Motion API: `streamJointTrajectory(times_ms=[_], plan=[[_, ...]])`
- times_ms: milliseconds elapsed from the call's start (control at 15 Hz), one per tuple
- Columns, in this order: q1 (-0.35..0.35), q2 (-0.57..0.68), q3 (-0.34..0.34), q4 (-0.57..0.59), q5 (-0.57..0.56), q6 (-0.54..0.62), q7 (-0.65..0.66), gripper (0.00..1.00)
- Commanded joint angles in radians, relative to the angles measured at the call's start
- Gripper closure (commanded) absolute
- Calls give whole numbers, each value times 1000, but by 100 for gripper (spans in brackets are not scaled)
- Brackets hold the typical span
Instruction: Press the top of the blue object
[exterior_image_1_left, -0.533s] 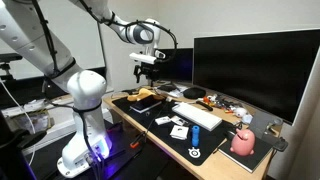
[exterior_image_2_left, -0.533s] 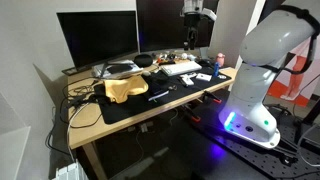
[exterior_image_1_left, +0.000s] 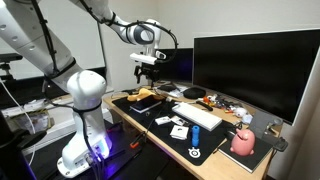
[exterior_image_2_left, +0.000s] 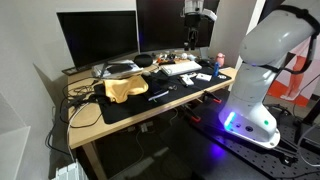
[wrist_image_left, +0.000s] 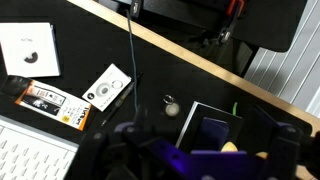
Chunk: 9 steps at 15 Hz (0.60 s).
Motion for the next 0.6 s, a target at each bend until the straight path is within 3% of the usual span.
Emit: streamJointTrajectory(times_ms=[0, 467, 533], plan=[[-38, 23, -14, -3, 7, 28, -19, 0], [-125, 50, -86, -4, -17, 88, -57, 0], [-138, 54, -97, -3, -22, 107, -68, 7]])
